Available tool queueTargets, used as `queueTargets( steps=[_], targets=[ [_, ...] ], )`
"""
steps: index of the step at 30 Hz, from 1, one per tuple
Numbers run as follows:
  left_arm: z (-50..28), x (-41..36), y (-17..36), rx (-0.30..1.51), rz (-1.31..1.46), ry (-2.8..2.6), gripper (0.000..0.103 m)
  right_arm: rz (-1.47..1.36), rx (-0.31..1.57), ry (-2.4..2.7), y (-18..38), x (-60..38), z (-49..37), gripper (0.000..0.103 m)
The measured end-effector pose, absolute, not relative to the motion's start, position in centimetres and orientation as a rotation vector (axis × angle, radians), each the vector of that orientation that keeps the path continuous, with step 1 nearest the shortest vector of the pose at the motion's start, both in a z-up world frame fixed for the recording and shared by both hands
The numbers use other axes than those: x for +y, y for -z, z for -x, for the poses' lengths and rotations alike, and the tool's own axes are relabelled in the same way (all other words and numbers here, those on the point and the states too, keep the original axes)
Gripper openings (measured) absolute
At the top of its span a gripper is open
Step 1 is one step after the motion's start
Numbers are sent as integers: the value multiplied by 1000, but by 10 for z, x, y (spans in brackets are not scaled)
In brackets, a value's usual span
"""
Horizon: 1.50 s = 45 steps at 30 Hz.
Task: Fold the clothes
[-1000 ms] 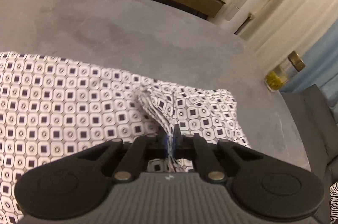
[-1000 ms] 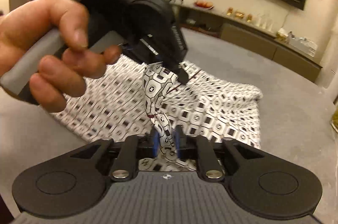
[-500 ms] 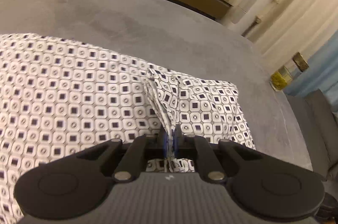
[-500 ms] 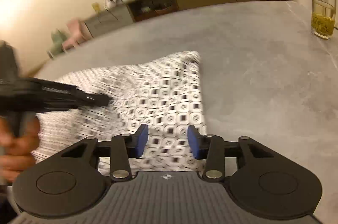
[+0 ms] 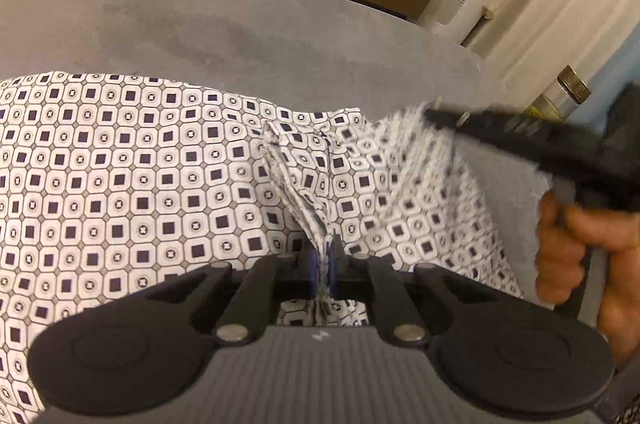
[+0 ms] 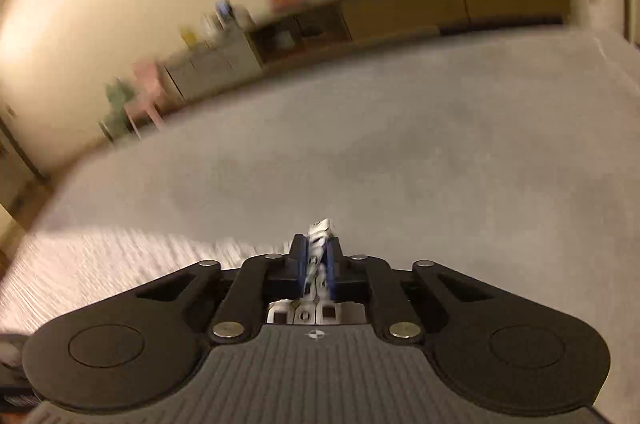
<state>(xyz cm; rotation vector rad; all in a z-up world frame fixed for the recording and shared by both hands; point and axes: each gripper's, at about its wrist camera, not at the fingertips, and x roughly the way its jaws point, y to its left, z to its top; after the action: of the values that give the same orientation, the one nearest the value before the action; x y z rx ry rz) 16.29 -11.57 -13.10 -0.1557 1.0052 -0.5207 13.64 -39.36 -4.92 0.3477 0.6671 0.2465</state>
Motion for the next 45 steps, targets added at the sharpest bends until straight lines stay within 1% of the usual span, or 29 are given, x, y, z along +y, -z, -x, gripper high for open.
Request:
queueTargets(
  steps=[2, 3, 4, 5, 7, 8, 10, 11, 13, 15, 16, 17, 18, 20, 22, 24, 29, 31, 32, 33, 36, 39, 40, 41, 43, 45],
  targets=[
    [-164, -116, 131, 1004, 162, 516, 6, -311, 628, -208, 45, -397, -134, 3],
    [-163, -118, 131, 1000, 154, 511, 6, -284, 621, -174, 47, -399, -134, 2],
    [-163, -121, 130, 996, 146, 504, 6, -266, 638, -125, 54, -403, -134, 3],
    [-163, -124, 130, 993, 138, 493, 6, -249, 656, -75, 61, -407, -134, 6],
    [-160, -125, 128, 978, 148, 461, 6, -313, 716, -72, 67, -418, -131, 7],
    [-157, -122, 126, 955, 166, 446, 6, -351, 721, -113, 61, -424, -119, 7],
    [-153, -118, 122, 914, 191, 439, 6, -359, 716, -247, 45, -423, -90, 19],
    [-153, -120, 122, 922, 189, 440, 6, -336, 729, -316, 41, -415, -74, 25],
    [-154, -123, 123, 938, 181, 441, 6, -229, 787, -425, 40, -392, -42, 25],
    [-152, -127, 126, 966, 146, 436, 6, -88, 849, -426, 49, -374, -27, 25],
    [-151, -127, 126, 976, 135, 433, 7, -22, 876, -402, 54, -368, -22, 21],
    [-150, -124, 126, 978, 138, 428, 9, 23, 868, -389, 52, -366, -21, 19],
    [-148, -121, 124, 976, 148, 421, 14, 17, 877, -367, 50, -368, -20, 19],
    [-145, -111, 119, 962, 174, 407, 20, 11, 858, -328, 45, -372, -23, 19],
    [-140, -104, 115, 948, 193, 425, 25, -25, 816, -312, 40, -381, -24, 22],
    [-133, -108, 115, 956, 157, 464, 25, -82, 780, -370, 34, -384, -15, 22],
    [-123, -127, 126, 958, 29, 479, 25, 106, 889, -373, 55, -369, -9, 21],
    [-123, -129, 126, 958, 23, 489, 25, 79, 912, -352, 53, -380, -6, 21],
    [-123, -130, 126, 958, 23, 500, 25, 98, 914, -310, 53, -385, -2, 24],
    [-122, -130, 125, 955, 22, 511, 25, 100, 906, -277, 51, -388, 0, 30],
    [-110, -126, 120, 919, 15, 540, 25, 80, 840, -256, 44, -389, 4, 30],
    [-94, -124, 121, 905, -24, 545, 25, 66, 786, -368, 35, -373, 8, 30],
    [-90, -124, 123, 909, -48, 540, 25, 94, 816, -382, 37, -368, 7, 30],
    [-88, -126, 126, 912, -84, 525, 29, 123, 846, -394, 39, -362, 7, 30],
    [-84, -123, 126, 896, -124, 499, 31, 161, 880, -372, 45, -362, 3, 30],
    [-80, -120, 124, 881, -145, 478, 31, 164, 897, -335, 50, -366, -3, 30]
  ],
)
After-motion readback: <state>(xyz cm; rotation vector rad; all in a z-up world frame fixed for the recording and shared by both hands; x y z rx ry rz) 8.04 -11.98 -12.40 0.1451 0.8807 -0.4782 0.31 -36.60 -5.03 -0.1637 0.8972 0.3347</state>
